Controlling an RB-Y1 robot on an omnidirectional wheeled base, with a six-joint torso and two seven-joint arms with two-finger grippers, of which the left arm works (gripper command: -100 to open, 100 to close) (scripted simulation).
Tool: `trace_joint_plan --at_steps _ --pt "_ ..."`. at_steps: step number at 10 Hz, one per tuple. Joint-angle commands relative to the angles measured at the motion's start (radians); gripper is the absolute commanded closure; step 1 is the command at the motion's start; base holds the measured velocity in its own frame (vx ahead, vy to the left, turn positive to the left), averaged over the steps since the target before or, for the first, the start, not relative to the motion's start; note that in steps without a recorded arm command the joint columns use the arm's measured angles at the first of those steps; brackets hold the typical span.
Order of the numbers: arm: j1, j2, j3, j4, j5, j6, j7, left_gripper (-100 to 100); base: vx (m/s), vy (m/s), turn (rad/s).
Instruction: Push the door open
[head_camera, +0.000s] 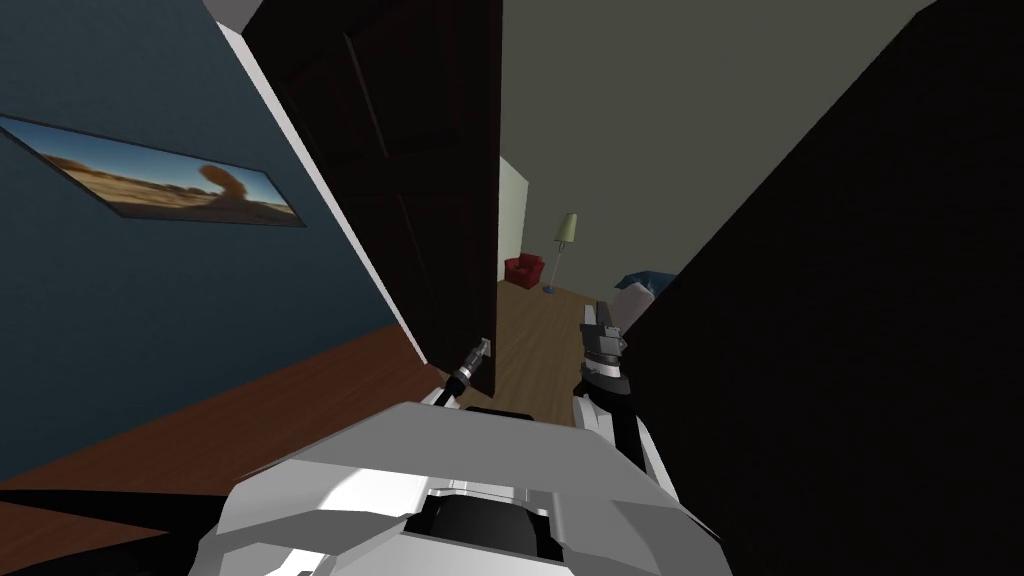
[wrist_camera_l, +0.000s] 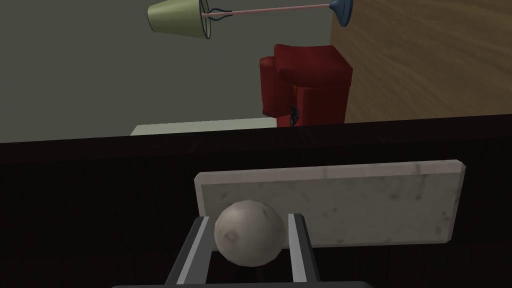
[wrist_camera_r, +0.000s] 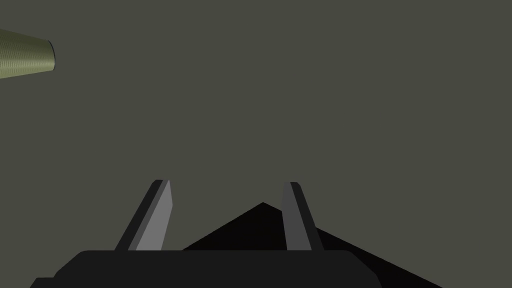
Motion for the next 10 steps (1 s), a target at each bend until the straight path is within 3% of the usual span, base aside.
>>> trace_joint_plan --at_steps 1,2,10 --pt "-0.014 0.011 0.027 0.006 0.014 -0.003 -0.007 100 0.199 -0.094 0.059" --pt "-0.014 0.011 0.027 0.006 0.014 -0.003 -0.007 100 0.137 -0.074 0.005" --pt "-0.035 0.006 0.140 0.032 0.075 0.011 -0.064 100 0.174 -0.113 0.079"
